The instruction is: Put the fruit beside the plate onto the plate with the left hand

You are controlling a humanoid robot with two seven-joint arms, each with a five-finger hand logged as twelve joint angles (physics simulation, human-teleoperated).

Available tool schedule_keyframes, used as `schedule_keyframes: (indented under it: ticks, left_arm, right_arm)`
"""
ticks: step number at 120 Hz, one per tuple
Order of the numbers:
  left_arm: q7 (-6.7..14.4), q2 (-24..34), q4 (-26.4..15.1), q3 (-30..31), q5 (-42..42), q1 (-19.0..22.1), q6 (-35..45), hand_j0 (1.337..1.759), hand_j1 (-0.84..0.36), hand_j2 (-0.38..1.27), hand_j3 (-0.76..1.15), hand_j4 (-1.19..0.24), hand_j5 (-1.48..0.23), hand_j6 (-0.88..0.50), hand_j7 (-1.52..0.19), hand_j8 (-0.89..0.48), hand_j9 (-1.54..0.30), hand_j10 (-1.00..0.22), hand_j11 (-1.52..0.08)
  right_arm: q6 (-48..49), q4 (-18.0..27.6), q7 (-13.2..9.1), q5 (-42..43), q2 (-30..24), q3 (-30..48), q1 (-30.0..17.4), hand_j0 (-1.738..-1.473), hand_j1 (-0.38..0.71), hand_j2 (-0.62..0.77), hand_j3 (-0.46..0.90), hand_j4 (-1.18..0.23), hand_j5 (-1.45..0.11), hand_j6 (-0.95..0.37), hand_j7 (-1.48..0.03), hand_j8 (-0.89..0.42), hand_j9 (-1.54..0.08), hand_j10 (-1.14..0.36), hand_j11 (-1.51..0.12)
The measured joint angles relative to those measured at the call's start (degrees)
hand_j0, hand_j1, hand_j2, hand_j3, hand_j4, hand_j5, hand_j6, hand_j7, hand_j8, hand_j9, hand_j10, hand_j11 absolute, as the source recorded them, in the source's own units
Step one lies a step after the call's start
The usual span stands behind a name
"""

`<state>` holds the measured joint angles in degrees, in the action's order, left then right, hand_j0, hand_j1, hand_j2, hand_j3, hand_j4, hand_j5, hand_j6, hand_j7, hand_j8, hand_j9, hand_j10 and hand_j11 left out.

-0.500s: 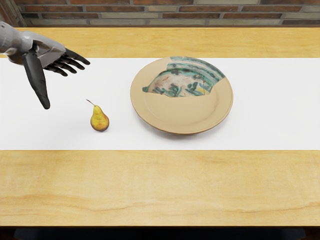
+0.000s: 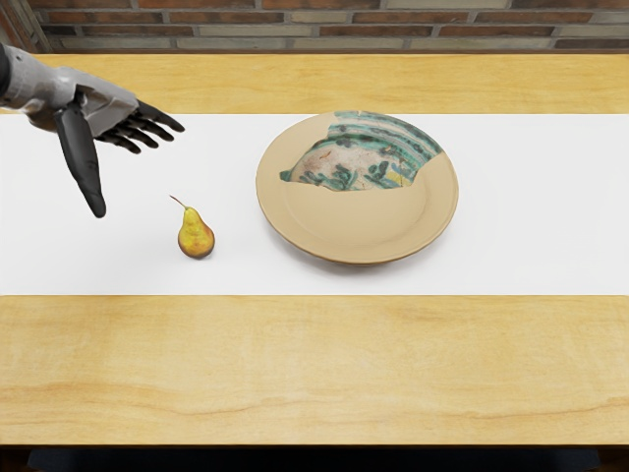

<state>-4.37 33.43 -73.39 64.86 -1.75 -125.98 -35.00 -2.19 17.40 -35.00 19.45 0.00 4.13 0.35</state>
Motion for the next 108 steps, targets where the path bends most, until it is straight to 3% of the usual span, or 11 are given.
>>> schedule_keyframes:
  ticks: [6,17,28,37,42,47,59,68,83,108]
  left_arm:
    - [0.02,-2.12,0.69,0.33,0.16,-0.79,0.00,1.658,0.32,0.01,0.00,-0.03,-0.03,-0.03,-0.03,-0.03,-0.03,-0.03,-0.03]
    - [-0.10,-16.20,1.38,5.02,-0.78,-7.38,0.00,1.658,0.32,0.01,0.00,-0.03,-0.03,-0.03,-0.03,-0.03,-0.03,-0.03,-0.03]
    - [-0.09,-23.39,0.62,9.12,-5.26,-7.95,0.32,1.658,0.32,0.01,0.00,-0.03,-0.03,-0.03,-0.03,-0.03,-0.03,-0.03,-0.03]
    - [0.18,-24.26,-3.56,10.57,-9.81,-8.41,8.34,1.658,0.32,0.01,0.00,-0.03,-0.04,-0.03,-0.03,-0.03,-0.03,-0.03,-0.03]
    - [0.65,-27.51,-6.43,10.62,-11.95,-8.78,15.74,1.658,0.32,0.01,0.00,-0.03,-0.04,-0.03,-0.04,-0.03,-0.04,-0.03,-0.04]
    - [2.57,-30.39,-8.49,9.69,-13.69,-7.62,23.16,1.658,0.32,0.01,0.00,-0.03,-0.04,-0.03,-0.04,-0.03,-0.04,-0.03,-0.04]
    - [11.62,-33.42,-11.06,5.87,-17.29,-3.64,39.52,1.658,0.32,0.01,0.00,-0.03,-0.03,-0.03,-0.03,-0.03,-0.03,-0.03,-0.03]
    - [15.07,-33.43,-11.89,4.42,-16.21,-1.88,45.73,1.658,0.32,0.01,0.00,-0.03,-0.03,-0.03,-0.03,-0.03,-0.03,-0.03,-0.03]
    - [17.36,-33.43,-14.80,3.10,-9.51,-1.81,50.64,1.658,0.32,0.01,0.00,-0.03,-0.03,-0.03,-0.03,-0.03,-0.03,-0.03,-0.03]
    - [18.18,-33.43,-17.49,0.73,-5.68,1.89,53.95,1.658,0.32,0.00,0.00,-0.02,-0.03,-0.02,-0.03,-0.02,-0.03,-0.02,-0.03]
  right_arm:
    - [0.00,0.00,0.00,0.00,0.00,0.00,0.00,-1.658,-0.35,0.00,0.00,0.00,0.00,0.00,0.00,0.00,0.00,0.00,0.00]
    - [-0.01,0.00,0.00,0.00,0.00,0.00,0.00,-1.658,-0.35,0.00,0.00,0.00,0.00,0.00,0.00,0.00,0.00,0.00,0.00]
    - [-0.01,0.00,0.00,0.00,0.00,0.00,0.00,-1.658,-0.35,0.00,0.00,0.00,0.00,0.00,0.00,0.00,0.00,0.00,0.00]
    - [-0.01,0.00,0.00,0.00,0.00,0.00,0.00,-1.658,-0.35,0.00,0.00,0.00,0.00,0.00,0.00,0.00,0.00,0.00,0.00]
    - [-0.01,0.00,0.00,0.00,0.00,0.00,0.00,-1.658,-0.35,0.00,0.00,0.00,0.00,0.00,0.00,0.00,0.00,0.00,0.00]
    - [-0.01,0.00,0.00,-0.01,0.00,0.00,0.00,-1.658,-0.35,0.00,0.00,0.00,0.00,0.00,0.00,0.00,0.00,0.00,0.00]
    - [-0.01,0.00,0.00,-0.01,0.00,0.00,0.00,-1.658,-0.35,0.00,0.00,0.00,0.00,0.00,0.00,0.00,0.00,0.00,0.00]
    - [-0.01,0.00,0.00,0.00,0.00,0.00,0.00,-1.658,-0.35,0.00,0.00,0.00,0.00,0.00,0.00,0.00,0.00,0.00,0.00]
    - [-0.01,0.00,0.00,0.00,0.00,0.00,0.00,-1.658,-0.35,0.00,0.00,0.00,0.00,0.00,0.00,0.00,0.00,0.00,0.00]
    - [-0.01,0.00,0.00,-0.01,0.00,0.00,0.00,-1.658,-0.35,0.00,0.00,0.00,0.00,0.00,0.00,0.00,0.00,0.00,0.00]
